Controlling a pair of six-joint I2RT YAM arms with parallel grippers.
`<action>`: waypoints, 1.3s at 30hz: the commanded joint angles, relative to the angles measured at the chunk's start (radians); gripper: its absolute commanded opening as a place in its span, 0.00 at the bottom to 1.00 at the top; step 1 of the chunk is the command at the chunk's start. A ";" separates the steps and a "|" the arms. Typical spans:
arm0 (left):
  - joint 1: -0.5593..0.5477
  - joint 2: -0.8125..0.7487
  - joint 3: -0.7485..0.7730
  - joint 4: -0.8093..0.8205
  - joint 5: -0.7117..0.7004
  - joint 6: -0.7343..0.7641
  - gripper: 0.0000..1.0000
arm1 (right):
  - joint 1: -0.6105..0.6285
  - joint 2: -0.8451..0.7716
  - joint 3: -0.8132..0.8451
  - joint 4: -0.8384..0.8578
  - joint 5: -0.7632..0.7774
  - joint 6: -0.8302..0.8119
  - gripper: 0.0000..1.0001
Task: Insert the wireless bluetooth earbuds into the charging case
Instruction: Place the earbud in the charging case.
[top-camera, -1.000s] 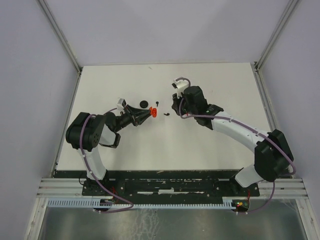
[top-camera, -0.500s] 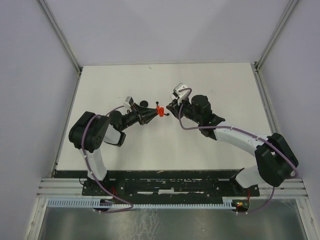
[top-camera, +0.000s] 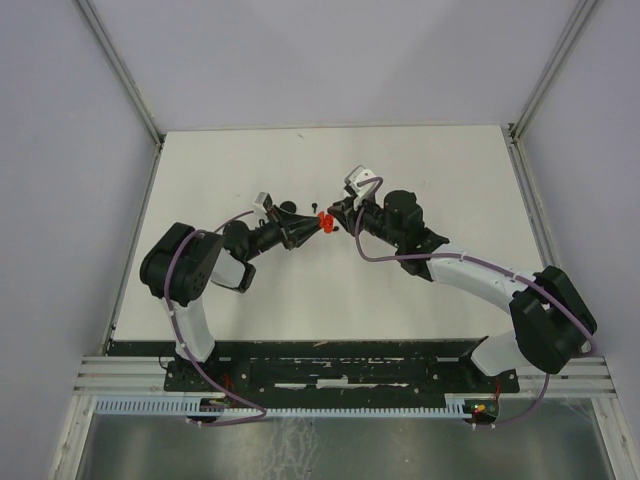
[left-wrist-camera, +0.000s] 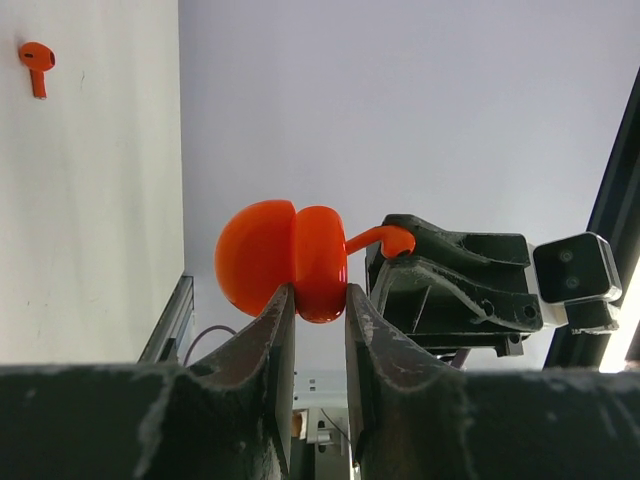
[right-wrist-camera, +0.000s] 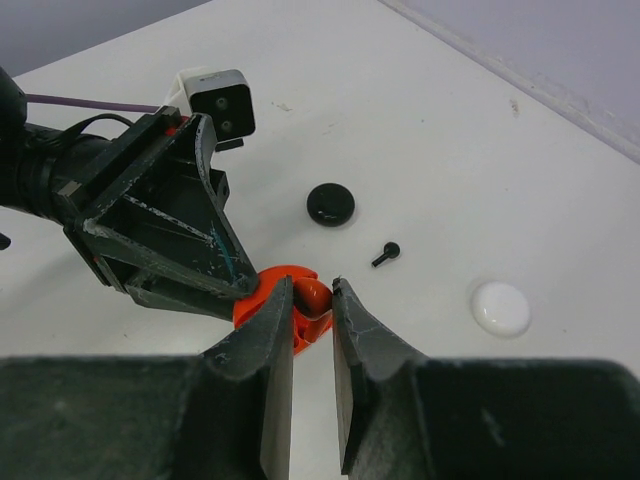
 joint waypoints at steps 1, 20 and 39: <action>-0.009 -0.009 0.034 0.055 -0.021 -0.057 0.03 | 0.013 -0.024 -0.015 0.062 -0.018 -0.016 0.02; -0.028 -0.007 0.040 0.073 -0.022 -0.090 0.03 | 0.021 -0.022 -0.038 0.072 0.006 -0.017 0.02; -0.032 -0.015 0.044 0.078 -0.021 -0.112 0.03 | 0.020 -0.009 -0.049 0.075 0.008 -0.022 0.01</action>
